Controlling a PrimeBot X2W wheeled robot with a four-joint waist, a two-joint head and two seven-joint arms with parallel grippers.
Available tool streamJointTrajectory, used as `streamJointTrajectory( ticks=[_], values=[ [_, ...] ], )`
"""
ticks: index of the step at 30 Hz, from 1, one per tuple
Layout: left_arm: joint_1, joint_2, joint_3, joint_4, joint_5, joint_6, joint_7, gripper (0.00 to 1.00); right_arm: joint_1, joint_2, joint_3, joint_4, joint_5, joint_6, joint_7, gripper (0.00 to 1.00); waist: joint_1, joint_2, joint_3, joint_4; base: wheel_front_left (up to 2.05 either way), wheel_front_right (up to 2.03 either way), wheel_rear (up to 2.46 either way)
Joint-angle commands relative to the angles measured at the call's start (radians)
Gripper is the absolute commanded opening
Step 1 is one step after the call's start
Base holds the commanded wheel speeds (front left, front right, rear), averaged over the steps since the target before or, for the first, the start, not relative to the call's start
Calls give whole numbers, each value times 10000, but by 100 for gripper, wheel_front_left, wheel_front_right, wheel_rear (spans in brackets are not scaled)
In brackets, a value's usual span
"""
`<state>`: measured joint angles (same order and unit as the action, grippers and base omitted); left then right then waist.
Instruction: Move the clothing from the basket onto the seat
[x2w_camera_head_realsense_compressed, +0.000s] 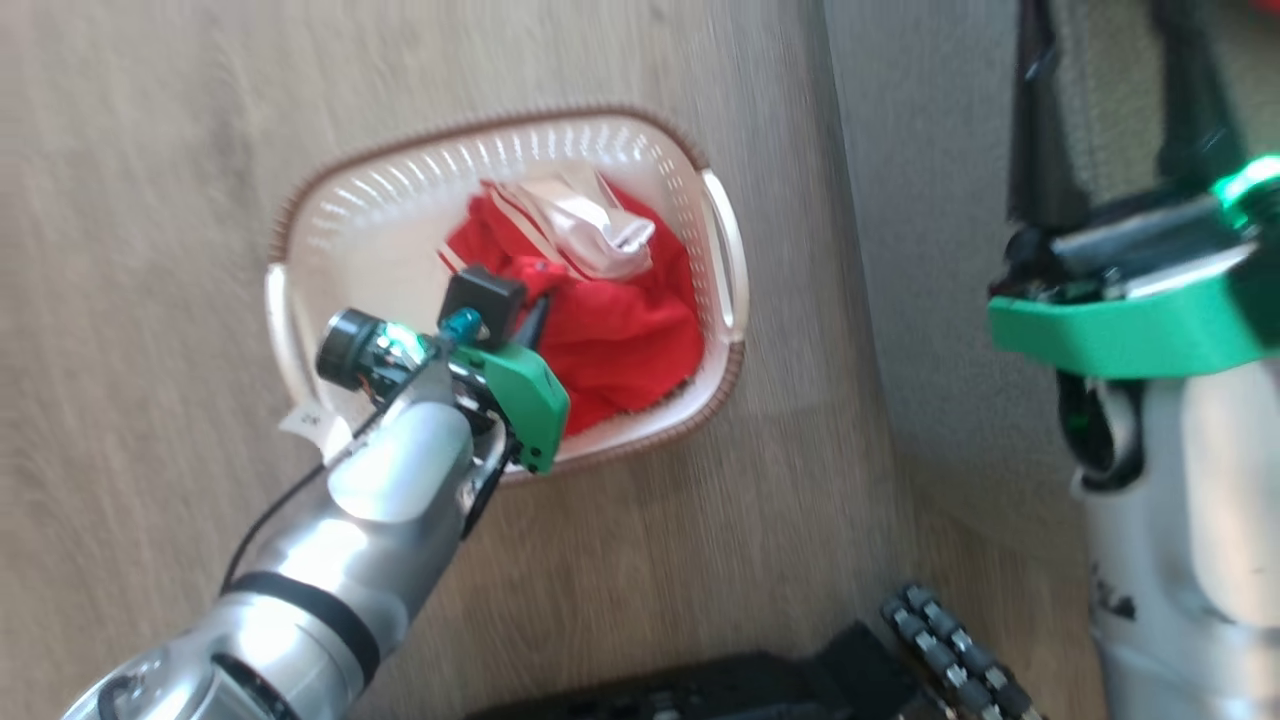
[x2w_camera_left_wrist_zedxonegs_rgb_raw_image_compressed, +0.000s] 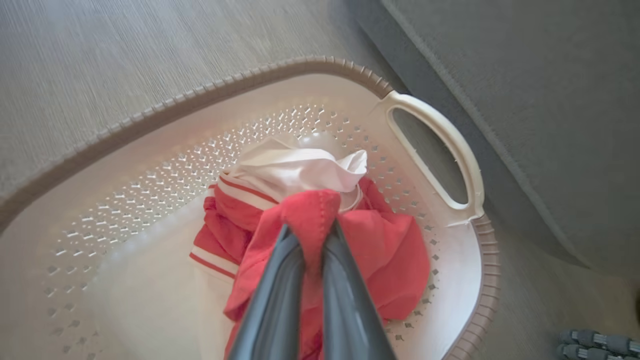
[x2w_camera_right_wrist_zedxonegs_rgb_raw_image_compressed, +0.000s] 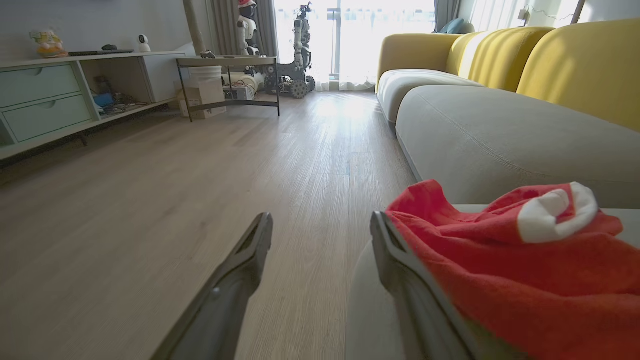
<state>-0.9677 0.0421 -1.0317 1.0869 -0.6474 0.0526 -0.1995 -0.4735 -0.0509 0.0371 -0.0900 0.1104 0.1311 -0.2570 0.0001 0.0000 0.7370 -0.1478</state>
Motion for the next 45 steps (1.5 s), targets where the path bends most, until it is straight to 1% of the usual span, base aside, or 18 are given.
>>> streamJointTrajectory(
  ticks=[1,7,8,13,18,26,31,38,42,45],
  values=[
    [337,82,14,-345,-140,16,-220,0,507,7,191,-5,-70,-4,-47,100,-1,0,-1090,487,0,0,0],
    [498,82,-27,-1011,-451,147,-537,0,1213,7,122,914,-78,-4,-47,100,-1,0,-2728,935,0,0,0],
    [498,82,-27,-1011,-451,147,-537,0,1213,7,122,914,-78,-4,-47,100,-1,0,-2728,935,0,0,0],
    [692,82,2,-1719,-582,265,-611,0,1898,7,12,1582,-82,-4,-47,100,-1,0,-4166,1310,0,0,0],
    [924,82,248,-2553,-389,447,-619,0,2617,7,-122,2120,-37,-4,-47,100,-1,0,-5491,1655,0,0,0],
    [1121,150,723,-3269,-87,421,-621,0,3726,7,57,2794,251,-4,-47,100,-1,0,-7215,1930,0,0,0],
    [920,207,959,-3587,-67,375,-621,0,4008,7,312,2990,363,-4,-47,100,-1,0,-7698,1953,0,0,0],
    [340,250,1202,-3840,-57,340,-622,0,4077,7,671,3124,452,-4,-47,100,-1,0,-8030,1933,0,0,0],
    [-3,237,1367,-4075,-31,367,-622,0,4062,7,860,3215,494,-4,-47,100,-1,0,-8116,1906,0,0,0],
    [-256,225,1535,-4363,38,466,-622,0,3965,7,1062,3370,461,-4,-47,100,-1,0,-8168,1879,0,0,0]
  ],
)
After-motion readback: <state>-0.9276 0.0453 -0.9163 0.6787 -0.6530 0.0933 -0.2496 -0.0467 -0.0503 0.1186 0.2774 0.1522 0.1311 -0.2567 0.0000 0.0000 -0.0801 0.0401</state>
